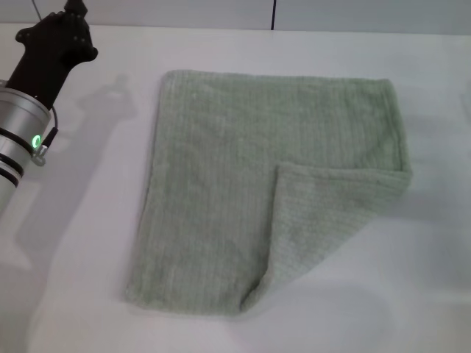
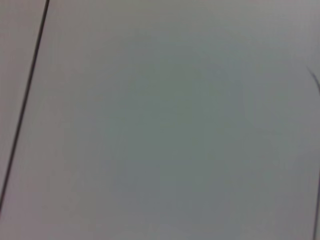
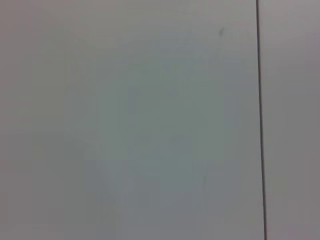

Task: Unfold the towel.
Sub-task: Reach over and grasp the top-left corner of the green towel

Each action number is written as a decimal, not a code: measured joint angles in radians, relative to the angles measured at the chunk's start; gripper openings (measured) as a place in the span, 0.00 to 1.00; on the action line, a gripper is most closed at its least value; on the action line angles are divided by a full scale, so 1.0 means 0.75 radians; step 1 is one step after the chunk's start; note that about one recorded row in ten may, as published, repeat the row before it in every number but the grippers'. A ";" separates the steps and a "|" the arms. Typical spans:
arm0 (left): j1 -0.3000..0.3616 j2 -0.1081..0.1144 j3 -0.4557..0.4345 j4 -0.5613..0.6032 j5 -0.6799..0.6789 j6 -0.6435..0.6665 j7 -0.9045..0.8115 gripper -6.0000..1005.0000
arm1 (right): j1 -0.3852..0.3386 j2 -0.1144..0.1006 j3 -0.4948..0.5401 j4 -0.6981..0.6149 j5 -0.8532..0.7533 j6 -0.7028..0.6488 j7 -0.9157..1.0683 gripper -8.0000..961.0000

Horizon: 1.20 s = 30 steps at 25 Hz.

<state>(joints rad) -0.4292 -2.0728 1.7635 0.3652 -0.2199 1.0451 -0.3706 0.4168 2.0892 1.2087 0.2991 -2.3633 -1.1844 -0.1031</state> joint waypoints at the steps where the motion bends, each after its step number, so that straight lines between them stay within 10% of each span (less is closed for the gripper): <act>1: -0.001 0.004 0.017 0.009 0.004 -0.014 -0.053 0.01 | 0.000 0.000 0.000 0.000 0.000 0.000 -0.001 0.80; 30: -0.049 0.015 0.066 0.184 0.410 -0.402 -0.482 0.01 | 0.005 -0.004 -0.044 0.002 -0.003 -0.016 -0.005 0.80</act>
<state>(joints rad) -0.4662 -2.0614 1.8130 0.5034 0.0874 0.7437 -0.7320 0.4203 2.0861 1.1757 0.3003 -2.3655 -1.1967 -0.1065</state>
